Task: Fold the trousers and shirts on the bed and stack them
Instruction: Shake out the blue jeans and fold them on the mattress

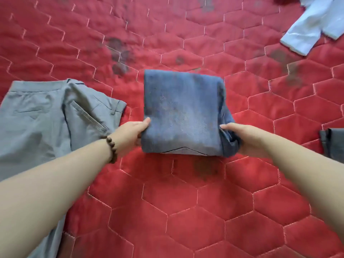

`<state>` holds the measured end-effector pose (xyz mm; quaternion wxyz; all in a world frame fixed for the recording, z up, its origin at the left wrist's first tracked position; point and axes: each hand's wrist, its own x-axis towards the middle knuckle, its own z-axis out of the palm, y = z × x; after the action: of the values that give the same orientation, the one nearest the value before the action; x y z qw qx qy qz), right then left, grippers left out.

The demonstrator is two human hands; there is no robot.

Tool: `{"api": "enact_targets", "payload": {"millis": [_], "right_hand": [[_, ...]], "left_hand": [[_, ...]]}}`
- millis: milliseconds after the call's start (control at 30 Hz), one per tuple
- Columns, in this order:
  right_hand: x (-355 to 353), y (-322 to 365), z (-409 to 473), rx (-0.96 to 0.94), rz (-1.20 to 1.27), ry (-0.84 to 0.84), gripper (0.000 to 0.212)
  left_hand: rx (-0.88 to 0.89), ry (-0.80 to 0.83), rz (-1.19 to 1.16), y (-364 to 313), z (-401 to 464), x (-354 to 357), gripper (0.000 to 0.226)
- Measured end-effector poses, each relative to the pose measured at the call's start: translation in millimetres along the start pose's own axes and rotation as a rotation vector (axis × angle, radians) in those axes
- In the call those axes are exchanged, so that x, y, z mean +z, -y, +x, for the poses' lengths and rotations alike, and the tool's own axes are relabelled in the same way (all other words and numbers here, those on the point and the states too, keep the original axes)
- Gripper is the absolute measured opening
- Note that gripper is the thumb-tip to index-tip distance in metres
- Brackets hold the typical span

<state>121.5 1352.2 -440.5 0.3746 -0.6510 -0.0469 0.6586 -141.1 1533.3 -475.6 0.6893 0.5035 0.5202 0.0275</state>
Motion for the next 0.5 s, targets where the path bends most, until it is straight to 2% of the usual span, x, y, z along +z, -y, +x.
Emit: {"api": "enact_targets", "payload": {"millis": [133,233,333,500], "right_hand": [[3,-10,13,-0.065,-0.072,-0.057,0.026],[4,-14,17,-0.194,-0.155,-0.113,0.018],[2,-18,18,-0.286,-0.070,-0.204,0.013],[2,-38,4,-0.153,0.057,-0.212,0.020]], "left_hand": [[0.066,0.000,-0.034,2,7,0,0.025],[0.088,0.021,-0.146,0,6,-2,0.022],[0.074,0.141,-0.295,-1,5,-3,0.016],[-0.092,0.227,-0.281,13,-2,-6,0.025]]}}
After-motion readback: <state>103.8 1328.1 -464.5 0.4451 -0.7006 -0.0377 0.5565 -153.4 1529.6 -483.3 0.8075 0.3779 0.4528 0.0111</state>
